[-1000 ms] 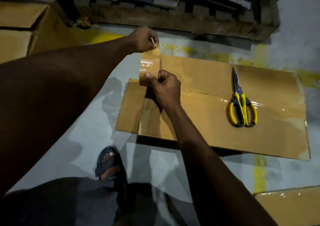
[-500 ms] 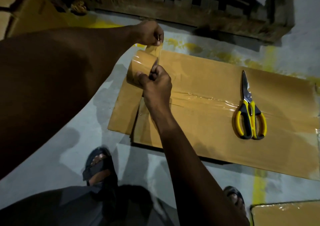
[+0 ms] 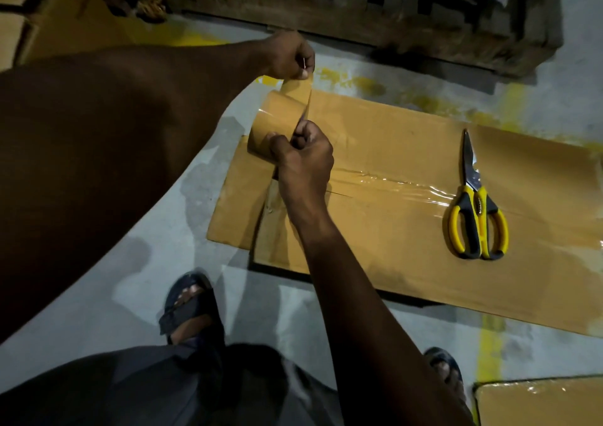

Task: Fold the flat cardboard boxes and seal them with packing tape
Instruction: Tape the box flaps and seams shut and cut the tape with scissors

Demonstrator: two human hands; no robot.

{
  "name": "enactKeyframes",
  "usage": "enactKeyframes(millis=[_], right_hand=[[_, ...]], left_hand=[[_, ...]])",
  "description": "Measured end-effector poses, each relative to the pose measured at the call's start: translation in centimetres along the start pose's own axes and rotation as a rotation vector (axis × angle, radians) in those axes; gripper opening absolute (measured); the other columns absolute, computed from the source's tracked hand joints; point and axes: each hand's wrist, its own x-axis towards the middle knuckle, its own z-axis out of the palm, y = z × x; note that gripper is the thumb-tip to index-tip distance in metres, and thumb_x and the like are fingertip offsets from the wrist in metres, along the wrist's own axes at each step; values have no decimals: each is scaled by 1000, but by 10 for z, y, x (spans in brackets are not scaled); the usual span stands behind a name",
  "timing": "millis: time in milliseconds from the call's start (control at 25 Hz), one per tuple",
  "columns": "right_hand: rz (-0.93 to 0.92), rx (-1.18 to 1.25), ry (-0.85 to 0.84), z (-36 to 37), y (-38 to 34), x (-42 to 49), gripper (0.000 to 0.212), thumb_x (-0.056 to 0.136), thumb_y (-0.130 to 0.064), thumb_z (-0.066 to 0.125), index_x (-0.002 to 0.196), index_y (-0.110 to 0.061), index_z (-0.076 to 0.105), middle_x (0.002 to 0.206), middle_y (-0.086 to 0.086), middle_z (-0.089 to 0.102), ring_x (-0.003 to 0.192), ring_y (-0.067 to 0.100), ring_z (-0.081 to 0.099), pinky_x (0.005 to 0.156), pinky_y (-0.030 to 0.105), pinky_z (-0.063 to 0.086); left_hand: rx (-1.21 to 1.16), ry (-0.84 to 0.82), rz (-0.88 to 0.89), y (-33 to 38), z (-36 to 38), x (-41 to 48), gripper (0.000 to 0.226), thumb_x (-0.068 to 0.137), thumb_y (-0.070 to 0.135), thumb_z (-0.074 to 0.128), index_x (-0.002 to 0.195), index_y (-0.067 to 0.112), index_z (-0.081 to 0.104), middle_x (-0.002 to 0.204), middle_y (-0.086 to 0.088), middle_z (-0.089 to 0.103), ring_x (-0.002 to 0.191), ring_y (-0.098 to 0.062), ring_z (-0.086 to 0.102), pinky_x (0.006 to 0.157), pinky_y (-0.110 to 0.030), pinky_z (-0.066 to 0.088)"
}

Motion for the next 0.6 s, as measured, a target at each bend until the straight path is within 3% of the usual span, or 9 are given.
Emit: enactKeyframes(millis=[160, 240, 320, 360, 480, 600], right_hand=[[7, 17, -16, 0, 1, 1, 18, 85, -7, 69, 89, -18, 54, 82, -4, 57, 66, -2, 49, 59, 7, 41], [7, 16, -30, 0, 2, 2, 18, 86, -8, 69, 88, -19, 55, 80, -4, 59, 67, 0, 52, 60, 8, 42], [14, 17, -39, 1, 4, 1, 9, 86, -10, 70, 88, -15, 63, 82, 2, 67, 73, 10, 63, 67, 19, 51], [15, 19, -40, 1, 5, 1, 6, 85, -11, 70, 91, -12, 66, 85, 5, 70, 77, 15, 66, 70, 27, 53], [19, 41, -36, 0, 9, 1, 4, 86, -11, 69, 88, -8, 67, 83, 8, 70, 77, 16, 65, 70, 32, 52], [17, 31, -42, -1, 12, -1, 15, 88, -13, 68, 74, -14, 61, 76, 4, 66, 72, 13, 61, 72, 44, 55]], left_hand=[[110, -37, -10, 8, 8, 1, 20, 90, 5, 62, 108, 6, 69, 111, -15, 67, 96, -22, 59, 78, -26, 40], [218, -68, -38, 13, 9, 3, 34, 90, 10, 61, 123, 11, 64, 129, -16, 60, 116, -29, 55, 86, -30, 41], [292, -72, -93, 13, 7, 2, 58, 87, 20, 67, 142, 16, 47, 146, -16, 45, 132, -33, 43, 101, -36, 38], [259, -38, -82, 13, 4, 2, 59, 86, 20, 70, 141, 14, 48, 143, -16, 48, 130, -32, 45, 101, -37, 39], [3, 14, -25, 17, 3, -3, 25, 87, 13, 65, 111, 6, 71, 111, -12, 70, 100, -19, 64, 84, -28, 47], [-97, -16, -97, 15, 9, -9, 27, 87, 23, 65, 108, 8, 73, 111, -8, 70, 101, -18, 63, 90, -30, 47]])
